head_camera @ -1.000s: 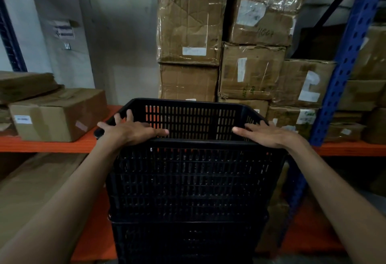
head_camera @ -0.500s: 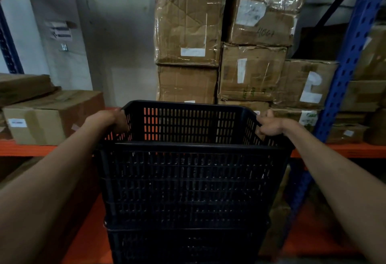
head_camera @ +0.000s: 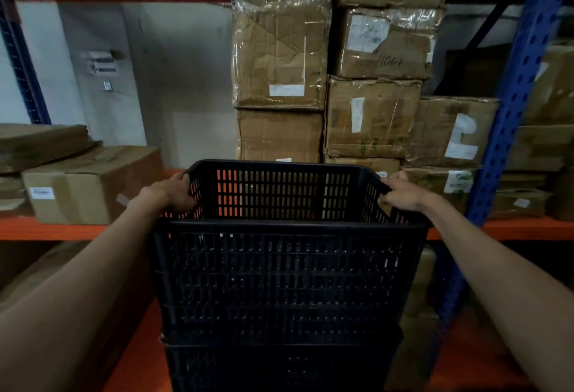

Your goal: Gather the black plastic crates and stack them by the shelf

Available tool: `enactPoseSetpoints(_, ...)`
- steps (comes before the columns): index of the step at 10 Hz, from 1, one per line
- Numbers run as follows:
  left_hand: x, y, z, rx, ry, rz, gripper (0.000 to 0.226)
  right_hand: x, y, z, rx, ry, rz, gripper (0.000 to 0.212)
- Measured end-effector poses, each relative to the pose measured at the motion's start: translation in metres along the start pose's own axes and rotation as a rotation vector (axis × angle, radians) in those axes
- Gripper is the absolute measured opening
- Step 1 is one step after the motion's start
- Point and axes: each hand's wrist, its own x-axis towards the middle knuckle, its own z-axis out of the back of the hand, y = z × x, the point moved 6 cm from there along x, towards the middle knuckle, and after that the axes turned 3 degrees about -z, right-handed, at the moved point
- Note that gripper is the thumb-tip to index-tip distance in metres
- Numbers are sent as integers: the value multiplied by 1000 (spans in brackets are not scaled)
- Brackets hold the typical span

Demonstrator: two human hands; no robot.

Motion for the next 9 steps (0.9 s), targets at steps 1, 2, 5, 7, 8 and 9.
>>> enactPoseSetpoints(1, 0, 0, 5, -26, -97, -50, 80, -12, 9, 13, -59, -203, 63, 52)
enactPoseSetpoints(2, -30, -20, 30, -109, -267, -57, 61, -30, 17, 27, 12, -369, 98, 44)
enactPoseSetpoints(5, -85, -60, 61, -558, -496, -153, 40, -102, 58, 27, 258, -463, 266, 31)
enactPoseSetpoints(7, -164, -61, 77, -711, -598, -306, 23, -197, 88, 9, 377, -529, 391, 5)
enactPoseSetpoints(8, -217, -44, 51, -760, -549, -430, 20, -259, 87, -29, 467, -473, 428, 11)
enactPoseSetpoints(9, -276, -9, -33, -872, -356, -471, 22, -319, 67, -114, 570, -269, 376, 24)
